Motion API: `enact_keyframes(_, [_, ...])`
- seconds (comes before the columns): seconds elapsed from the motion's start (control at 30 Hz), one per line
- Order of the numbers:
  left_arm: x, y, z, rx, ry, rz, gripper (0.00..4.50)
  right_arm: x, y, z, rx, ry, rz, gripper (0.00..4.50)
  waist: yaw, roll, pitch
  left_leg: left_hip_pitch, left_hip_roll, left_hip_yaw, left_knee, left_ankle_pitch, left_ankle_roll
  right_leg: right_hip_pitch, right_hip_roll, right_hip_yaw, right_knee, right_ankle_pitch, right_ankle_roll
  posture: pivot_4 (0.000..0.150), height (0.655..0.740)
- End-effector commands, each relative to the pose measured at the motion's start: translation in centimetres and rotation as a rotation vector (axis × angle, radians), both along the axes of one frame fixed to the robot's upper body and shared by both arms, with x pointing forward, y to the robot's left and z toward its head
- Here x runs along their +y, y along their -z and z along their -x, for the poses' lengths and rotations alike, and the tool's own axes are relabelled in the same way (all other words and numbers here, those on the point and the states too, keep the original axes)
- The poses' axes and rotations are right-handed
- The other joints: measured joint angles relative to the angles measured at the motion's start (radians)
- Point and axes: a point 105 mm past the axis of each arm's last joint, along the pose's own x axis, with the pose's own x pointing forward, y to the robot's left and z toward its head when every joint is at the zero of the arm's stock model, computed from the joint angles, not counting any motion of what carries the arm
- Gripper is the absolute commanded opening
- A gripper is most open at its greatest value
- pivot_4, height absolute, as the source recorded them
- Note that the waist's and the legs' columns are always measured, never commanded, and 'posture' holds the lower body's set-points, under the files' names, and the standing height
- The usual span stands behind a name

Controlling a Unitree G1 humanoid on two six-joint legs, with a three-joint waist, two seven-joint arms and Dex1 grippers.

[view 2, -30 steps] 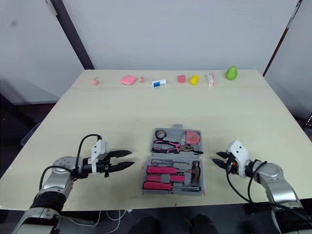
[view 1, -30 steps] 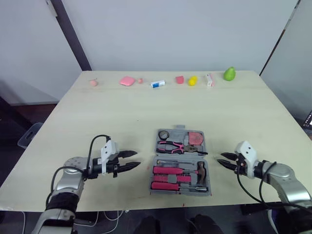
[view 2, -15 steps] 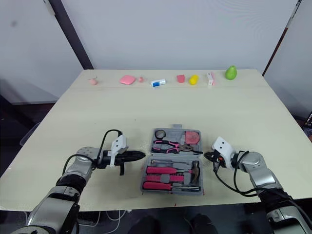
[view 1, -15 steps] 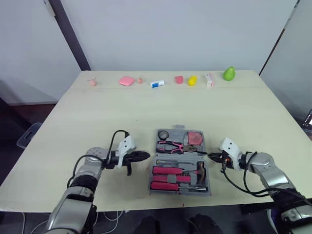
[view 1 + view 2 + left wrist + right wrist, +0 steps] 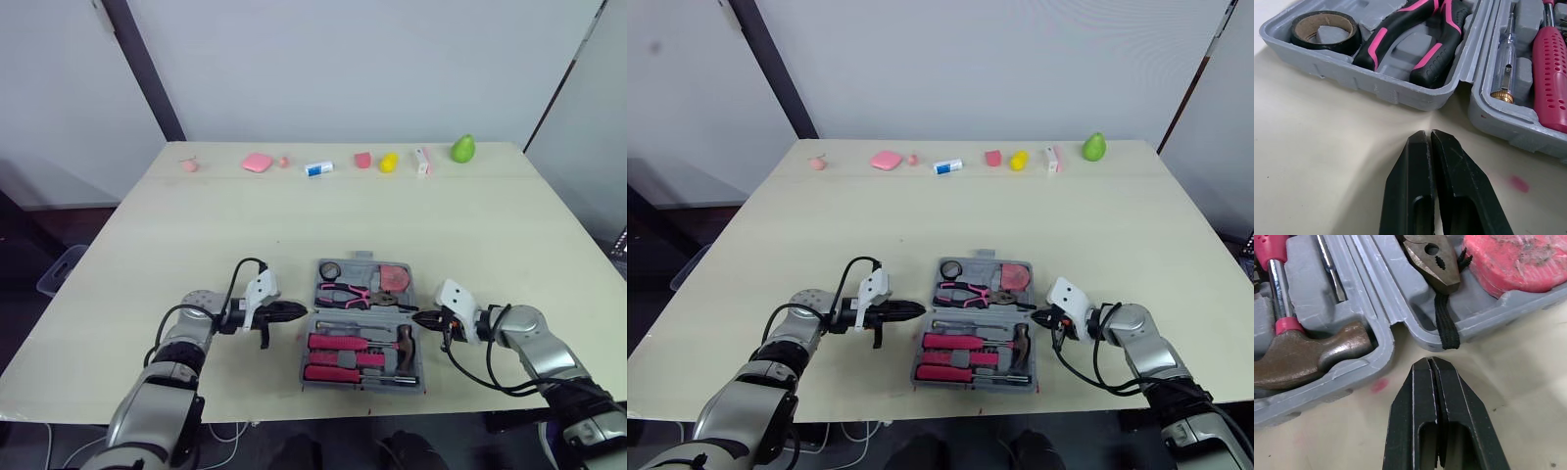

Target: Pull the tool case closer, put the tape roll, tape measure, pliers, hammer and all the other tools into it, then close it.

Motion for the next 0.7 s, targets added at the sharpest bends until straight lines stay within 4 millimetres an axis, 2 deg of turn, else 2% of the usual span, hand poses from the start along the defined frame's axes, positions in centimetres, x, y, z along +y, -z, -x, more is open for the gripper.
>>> enact_keyframes(0.03, [-0.2, 0.9, 0.6, 0.028, 0.024, -0.022, 0.2, 0.5, -0.1, 0.3, 0.001, -0.025, -0.004, 0.0, 0.0, 0.0, 0.0, 0.0, 0.0, 0.0, 0.0, 0.0, 0.0, 0.0, 0.0, 0.0, 0.0, 0.0, 0.0, 0.15, 0.74])
enact_keyframes(0.37, [-1.0, 1.1, 0.4, 0.013, 0.052, -0.051, 0.2, 0.7, 0.2, 0.4, 0.004, -0.037, 0.007, 0.0, 0.002, 0.0, 0.0, 0.0, 0.0, 0.0, 0.0, 0.0, 0.0, 0.0, 0.0, 0.0, 0.0, 0.0, 0.0, 0.15, 0.74])
enact_keyframes(0.7, [-1.8, 1.6, 1.3, 0.055, 0.129, -0.057, 0.2, 1.0, 0.5, 0.4, -0.006, -0.035, 0.019, 0.0, 0.001, 0.0, -0.001, 0.0, -0.001, -0.001, 0.0, 0.0, 0.0, 0.001, 0.0, -0.001, 0.0, 0.0, 0.0, 0.15, 0.74])
